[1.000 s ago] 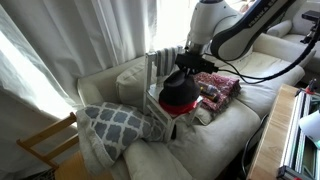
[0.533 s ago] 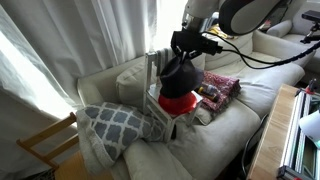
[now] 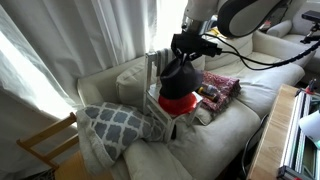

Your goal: Hang the black hat on the left side of the backrest of the white chair and then hang the red hat on the right side of the backrest of the white chair

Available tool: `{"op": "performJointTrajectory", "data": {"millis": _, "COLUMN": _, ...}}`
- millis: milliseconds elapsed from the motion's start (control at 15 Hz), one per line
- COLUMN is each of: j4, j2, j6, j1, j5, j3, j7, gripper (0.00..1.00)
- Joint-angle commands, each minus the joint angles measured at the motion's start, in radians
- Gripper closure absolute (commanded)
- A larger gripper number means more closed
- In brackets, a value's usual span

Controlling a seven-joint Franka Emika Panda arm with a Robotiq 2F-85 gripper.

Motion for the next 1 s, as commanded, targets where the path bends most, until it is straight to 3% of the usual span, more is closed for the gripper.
{"op": "performJointTrajectory", "data": {"millis": 0, "j4": 0.046, "j2": -0.049, "j6": -0.031, "j1": -0.048, "j5": -0.152, "j3": 0.051, "j7": 0.039, "gripper": 0.98}}
{"op": "performJointTrajectory", "data": {"millis": 267, "j4": 0.128, "j2": -0.115, "j6": -0.058, "j1": -0.081, "j5": -0.327, "j3": 0.100, "j7": 0.049, "gripper": 0.98}}
{"op": "performJointTrajectory", "data": {"millis": 533, "j4": 0.228, "j2": -0.087, "j6": -0.036, "j1": -0.111, "j5": -0.450, "j3": 0.161, "j7": 0.116, "gripper": 0.98}}
{"op": "performJointTrajectory", "data": {"millis": 600, "j4": 0.251, "j2": -0.065, "j6": -0.031, "j1": -0.078, "j5": -0.481, "j3": 0.137, "j7": 0.144, "gripper": 0.98}}
{"op": "performJointTrajectory", "data": {"millis": 933, "j4": 0.333, "j2": 0.031, "j6": -0.014, "j1": -0.071, "j5": -0.616, "j3": 0.142, "j7": 0.268, "gripper": 0.98}}
